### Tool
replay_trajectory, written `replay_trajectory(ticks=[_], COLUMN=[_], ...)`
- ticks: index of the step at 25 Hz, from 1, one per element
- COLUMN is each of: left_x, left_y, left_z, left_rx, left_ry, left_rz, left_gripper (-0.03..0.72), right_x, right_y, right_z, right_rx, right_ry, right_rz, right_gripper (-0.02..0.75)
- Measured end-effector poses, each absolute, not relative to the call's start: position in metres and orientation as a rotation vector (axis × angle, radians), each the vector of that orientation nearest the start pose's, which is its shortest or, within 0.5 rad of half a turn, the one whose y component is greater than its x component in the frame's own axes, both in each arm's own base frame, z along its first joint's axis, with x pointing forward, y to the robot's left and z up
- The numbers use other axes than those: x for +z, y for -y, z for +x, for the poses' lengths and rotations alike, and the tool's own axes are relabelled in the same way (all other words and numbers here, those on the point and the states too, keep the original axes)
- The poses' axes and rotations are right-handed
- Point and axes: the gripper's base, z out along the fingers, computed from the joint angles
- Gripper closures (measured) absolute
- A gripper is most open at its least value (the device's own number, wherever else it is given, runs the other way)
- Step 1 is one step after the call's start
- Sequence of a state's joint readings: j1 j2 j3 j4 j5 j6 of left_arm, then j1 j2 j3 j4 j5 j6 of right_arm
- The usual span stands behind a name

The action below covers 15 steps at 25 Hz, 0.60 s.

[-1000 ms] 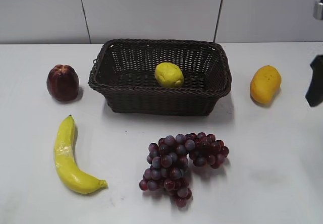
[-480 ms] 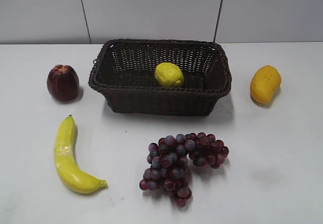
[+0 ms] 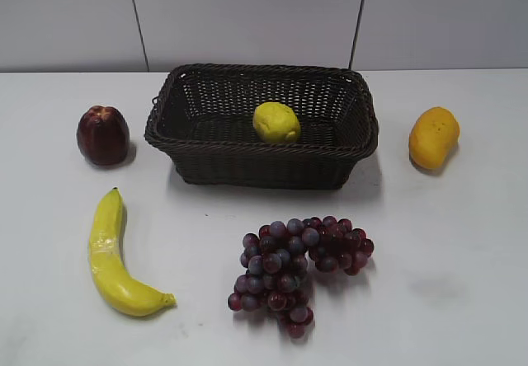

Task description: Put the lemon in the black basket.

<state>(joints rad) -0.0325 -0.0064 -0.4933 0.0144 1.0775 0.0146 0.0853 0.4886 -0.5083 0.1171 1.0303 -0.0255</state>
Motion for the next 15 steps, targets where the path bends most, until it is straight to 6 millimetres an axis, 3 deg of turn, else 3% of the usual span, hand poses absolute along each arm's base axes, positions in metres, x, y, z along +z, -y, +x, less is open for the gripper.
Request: replay_trajectory(ticks=[15], left_x=[0.274], left_y=[-0.001], left_z=[-0.006], left_rx=[0.006], left_ry=[-2.061], left_rz=[0.048], left_gripper=[0.232], right_x=[0.282], right_y=[-0.01], right_z=[0.011], right_rx=[0.184], right_ry=[-2.107], right_rz=[-0.112], right_gripper=[0.146])
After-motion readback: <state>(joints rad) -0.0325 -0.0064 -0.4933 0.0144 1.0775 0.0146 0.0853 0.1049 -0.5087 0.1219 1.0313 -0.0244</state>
